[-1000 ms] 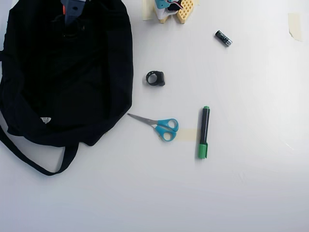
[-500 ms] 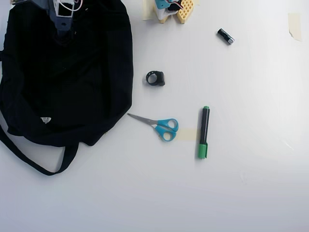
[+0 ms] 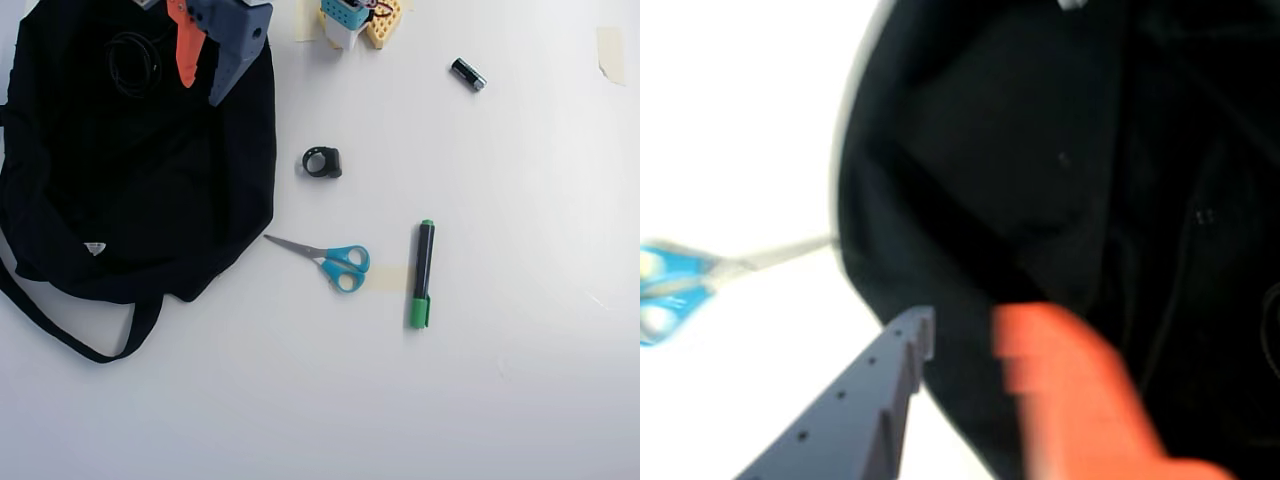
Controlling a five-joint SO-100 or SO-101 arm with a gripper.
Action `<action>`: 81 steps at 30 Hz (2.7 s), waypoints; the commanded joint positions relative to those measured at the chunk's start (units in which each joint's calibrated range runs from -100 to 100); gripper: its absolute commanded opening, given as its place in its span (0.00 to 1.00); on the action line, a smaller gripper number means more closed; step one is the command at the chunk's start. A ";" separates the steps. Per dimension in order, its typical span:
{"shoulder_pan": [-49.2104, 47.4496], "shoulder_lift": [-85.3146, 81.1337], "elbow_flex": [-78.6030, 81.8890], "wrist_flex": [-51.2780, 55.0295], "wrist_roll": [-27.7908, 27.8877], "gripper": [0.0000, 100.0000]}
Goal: Put the cable into the black bag
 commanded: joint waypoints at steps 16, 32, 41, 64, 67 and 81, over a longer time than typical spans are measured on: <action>-16.44 -35.22 28.94 -9.53 -2.57 0.02; -25.64 -67.67 64.70 -18.84 -2.09 0.02; -25.94 -80.86 78.00 -14.01 -2.09 0.02; -26.84 -81.11 94.35 -6.69 -2.36 0.03; -27.36 -81.20 100.10 -7.72 -2.41 0.03; -27.21 -81.11 99.83 -7.90 -2.15 0.02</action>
